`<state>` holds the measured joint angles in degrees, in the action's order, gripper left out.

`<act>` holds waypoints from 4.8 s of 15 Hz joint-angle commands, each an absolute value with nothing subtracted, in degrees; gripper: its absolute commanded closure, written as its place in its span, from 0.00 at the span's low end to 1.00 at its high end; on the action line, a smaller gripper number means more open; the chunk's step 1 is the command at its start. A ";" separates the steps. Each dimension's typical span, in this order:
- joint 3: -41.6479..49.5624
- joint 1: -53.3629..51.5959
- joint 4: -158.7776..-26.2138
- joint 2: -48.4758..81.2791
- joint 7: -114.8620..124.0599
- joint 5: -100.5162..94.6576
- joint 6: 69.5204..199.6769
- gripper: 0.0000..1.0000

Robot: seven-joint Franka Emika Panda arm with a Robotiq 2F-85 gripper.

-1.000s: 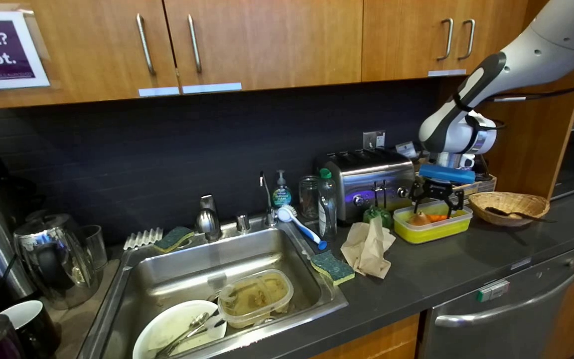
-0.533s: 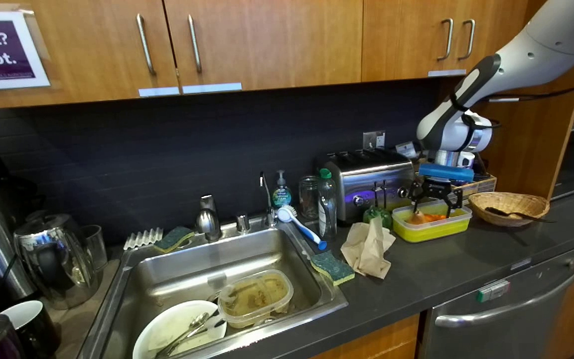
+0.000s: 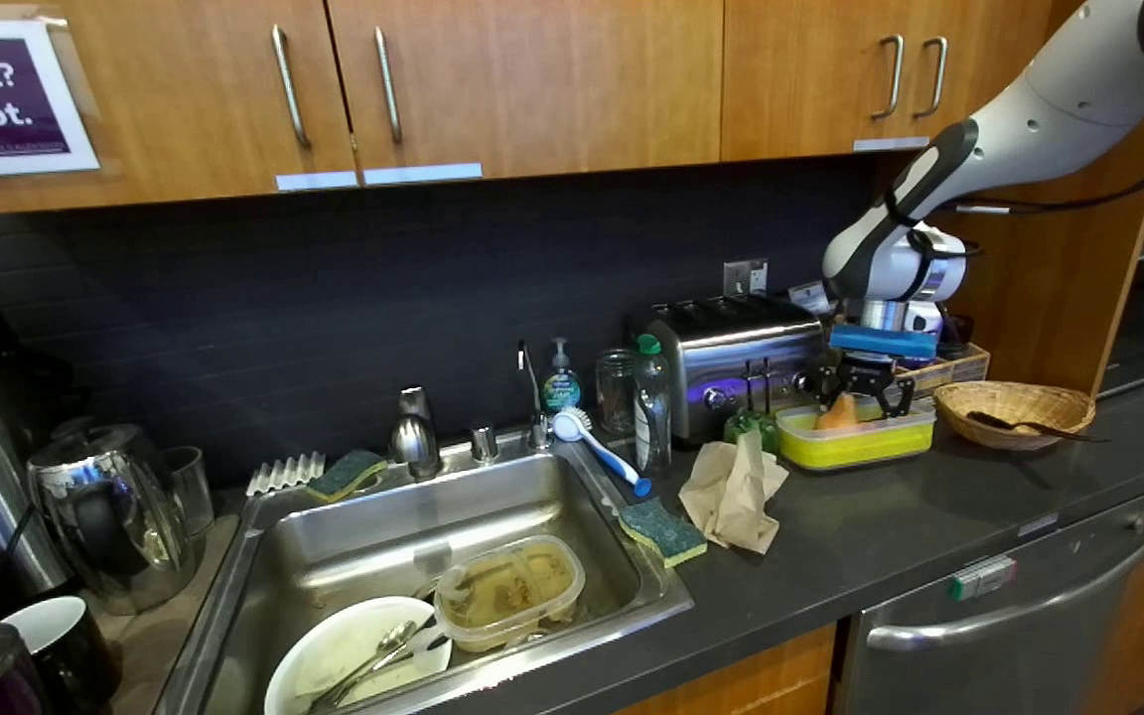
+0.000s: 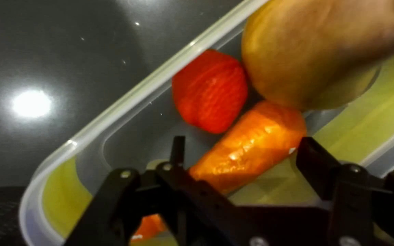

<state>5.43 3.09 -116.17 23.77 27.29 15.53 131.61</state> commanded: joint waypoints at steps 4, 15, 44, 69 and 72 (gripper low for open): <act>5.81 3.15 -112.46 28.60 26.73 15.33 131.16 0.72; 6.43 1.95 -116.87 24.75 29.25 14.61 132.53 0.73; 5.82 0.16 -132.94 13.74 30.29 14.39 145.24 0.73; 4.84 -1.02 -139.36 6.90 30.73 14.64 153.67 0.49; 4.90 -0.98 -139.34 6.96 31.15 14.41 153.51 0.22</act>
